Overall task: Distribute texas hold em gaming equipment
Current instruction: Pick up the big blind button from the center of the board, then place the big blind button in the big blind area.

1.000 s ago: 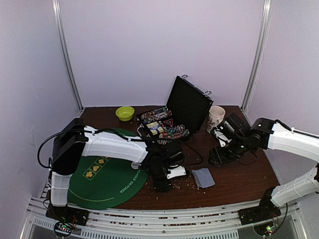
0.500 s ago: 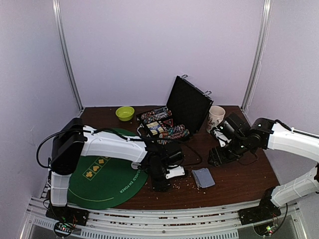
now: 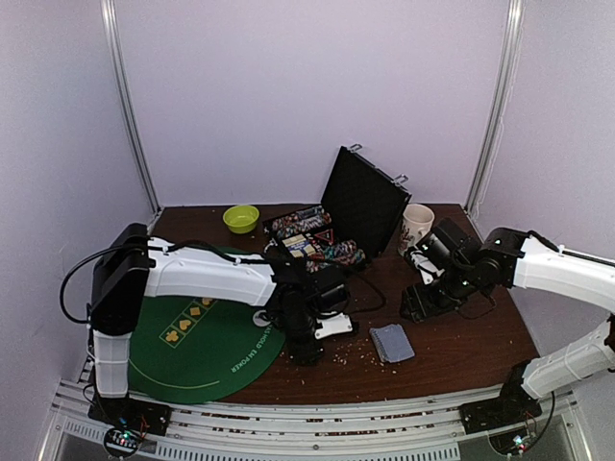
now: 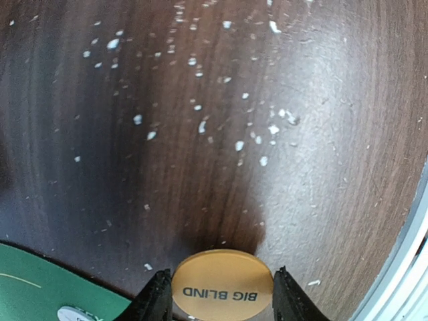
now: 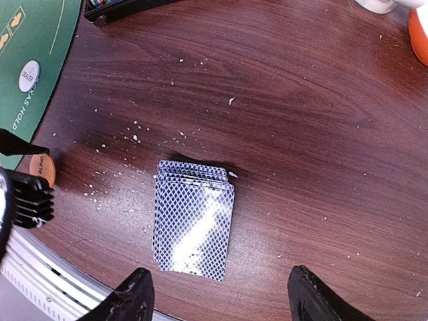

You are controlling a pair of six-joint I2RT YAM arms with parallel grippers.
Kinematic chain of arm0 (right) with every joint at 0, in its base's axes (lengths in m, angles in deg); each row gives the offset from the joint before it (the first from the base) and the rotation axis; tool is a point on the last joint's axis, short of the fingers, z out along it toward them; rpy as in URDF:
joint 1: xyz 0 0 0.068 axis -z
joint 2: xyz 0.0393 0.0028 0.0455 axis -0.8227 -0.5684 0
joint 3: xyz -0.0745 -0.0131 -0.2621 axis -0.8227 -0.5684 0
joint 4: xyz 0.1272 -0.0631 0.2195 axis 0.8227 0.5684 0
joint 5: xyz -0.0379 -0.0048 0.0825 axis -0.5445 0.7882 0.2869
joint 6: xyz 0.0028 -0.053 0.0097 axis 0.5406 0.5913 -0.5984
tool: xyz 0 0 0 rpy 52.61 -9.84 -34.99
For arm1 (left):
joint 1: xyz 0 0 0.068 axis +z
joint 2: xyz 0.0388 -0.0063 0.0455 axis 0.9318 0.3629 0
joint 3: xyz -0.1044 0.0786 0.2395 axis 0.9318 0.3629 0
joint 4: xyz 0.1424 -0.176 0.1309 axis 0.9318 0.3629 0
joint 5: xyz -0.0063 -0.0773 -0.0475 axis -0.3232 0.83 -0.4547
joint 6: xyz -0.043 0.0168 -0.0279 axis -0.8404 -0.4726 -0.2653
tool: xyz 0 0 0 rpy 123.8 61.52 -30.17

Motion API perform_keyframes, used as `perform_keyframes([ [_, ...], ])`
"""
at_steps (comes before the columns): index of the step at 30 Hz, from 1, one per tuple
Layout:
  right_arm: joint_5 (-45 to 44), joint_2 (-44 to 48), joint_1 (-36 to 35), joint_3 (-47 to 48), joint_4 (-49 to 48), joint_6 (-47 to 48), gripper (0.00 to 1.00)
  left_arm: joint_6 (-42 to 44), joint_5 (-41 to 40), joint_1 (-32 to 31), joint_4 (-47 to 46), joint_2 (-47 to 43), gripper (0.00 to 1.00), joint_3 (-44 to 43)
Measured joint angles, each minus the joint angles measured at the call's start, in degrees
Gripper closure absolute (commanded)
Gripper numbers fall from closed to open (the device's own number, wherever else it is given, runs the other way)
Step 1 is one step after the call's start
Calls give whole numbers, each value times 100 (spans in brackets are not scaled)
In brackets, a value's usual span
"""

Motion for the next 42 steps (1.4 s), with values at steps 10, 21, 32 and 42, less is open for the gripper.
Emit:
perform_keyframes([
  [10,11,-7,0,0,0,0,28,24,-50,1191,96,-542,52,225],
  [21,11,-7,0,0,-2,11,28,116,-374,4076,164,-1080,54,343],
  [32,-20,-7,2,2,4,116,27,72,-448,5331,0,138,54,-474],
  [42,-7,-26,0,2,-7,131,27,37,-455,5431,-208,708,31,-741],
])
